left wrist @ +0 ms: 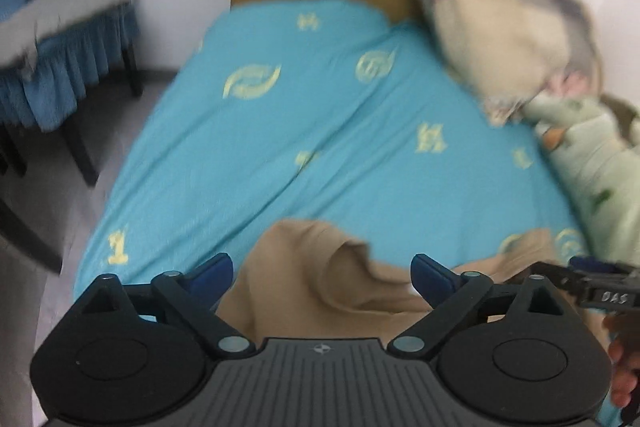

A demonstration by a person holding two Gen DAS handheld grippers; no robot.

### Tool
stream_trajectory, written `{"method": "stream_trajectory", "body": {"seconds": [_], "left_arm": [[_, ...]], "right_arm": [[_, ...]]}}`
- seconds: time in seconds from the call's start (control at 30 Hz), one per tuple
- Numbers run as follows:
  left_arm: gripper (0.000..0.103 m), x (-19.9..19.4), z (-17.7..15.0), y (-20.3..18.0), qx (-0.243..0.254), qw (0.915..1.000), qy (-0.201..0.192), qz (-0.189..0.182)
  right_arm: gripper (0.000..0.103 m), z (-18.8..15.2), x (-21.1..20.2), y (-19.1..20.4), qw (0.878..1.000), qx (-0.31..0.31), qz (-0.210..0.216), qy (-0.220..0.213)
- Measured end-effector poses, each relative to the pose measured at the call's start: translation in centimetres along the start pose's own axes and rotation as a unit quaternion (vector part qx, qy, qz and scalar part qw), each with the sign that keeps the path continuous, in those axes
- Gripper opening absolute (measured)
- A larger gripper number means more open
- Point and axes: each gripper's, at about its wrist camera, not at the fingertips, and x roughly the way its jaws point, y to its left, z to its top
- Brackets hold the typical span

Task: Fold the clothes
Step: 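Lay the T-shirt flat on the bed and open the left gripper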

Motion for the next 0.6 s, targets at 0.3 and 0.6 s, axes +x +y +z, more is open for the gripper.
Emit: {"method": "stream_trajectory", "body": {"seconds": [0.3, 0.6], "left_arm": [[0.097, -10.8, -4.8, -2.8, 0.029, 0.993, -0.112, 0.022], [0.094, -26.5, -15.7, -7.4, 0.039, 0.9852, -0.167, 0.013]], "right_arm": [[0.103, -5.0, -10.0, 3.0, 0.994, -0.022, -0.018, -0.108], [0.092, -13.4, -25.3, 5.0, 0.983, -0.023, -0.021, -0.181]]}}
